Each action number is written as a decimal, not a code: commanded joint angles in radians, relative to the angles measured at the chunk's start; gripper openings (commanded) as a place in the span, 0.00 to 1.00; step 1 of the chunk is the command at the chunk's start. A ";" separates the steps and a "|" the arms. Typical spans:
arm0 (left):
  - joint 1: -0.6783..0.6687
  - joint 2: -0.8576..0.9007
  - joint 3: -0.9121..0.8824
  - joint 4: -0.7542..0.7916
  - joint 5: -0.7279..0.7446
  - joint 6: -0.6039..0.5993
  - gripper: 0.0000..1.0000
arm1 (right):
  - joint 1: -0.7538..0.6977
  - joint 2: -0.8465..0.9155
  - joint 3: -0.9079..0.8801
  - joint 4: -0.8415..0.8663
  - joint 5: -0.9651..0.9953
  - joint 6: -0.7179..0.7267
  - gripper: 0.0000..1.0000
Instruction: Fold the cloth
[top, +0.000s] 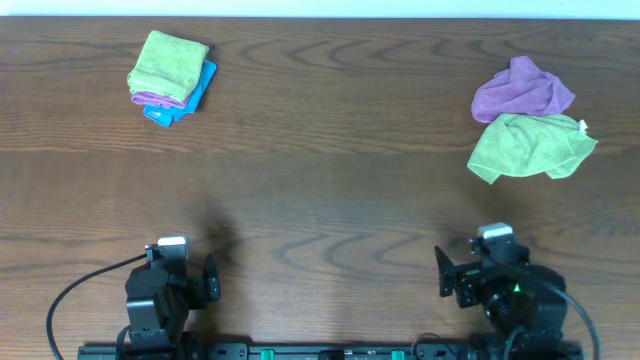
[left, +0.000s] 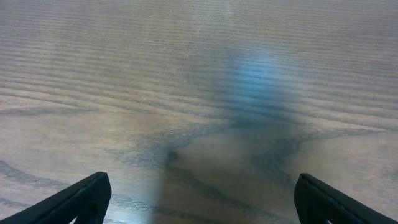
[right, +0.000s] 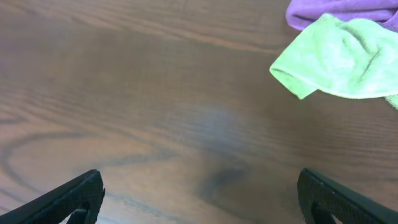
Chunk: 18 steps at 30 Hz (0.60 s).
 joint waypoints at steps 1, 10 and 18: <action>0.007 -0.007 -0.023 -0.015 -0.019 -0.015 0.95 | -0.006 -0.056 -0.043 0.003 0.011 -0.028 0.99; 0.007 -0.007 -0.023 -0.015 -0.019 -0.015 0.95 | -0.013 -0.138 -0.145 0.002 0.062 0.140 0.99; 0.007 -0.007 -0.023 -0.015 -0.019 -0.015 0.95 | -0.012 -0.148 -0.167 0.005 0.061 0.180 0.99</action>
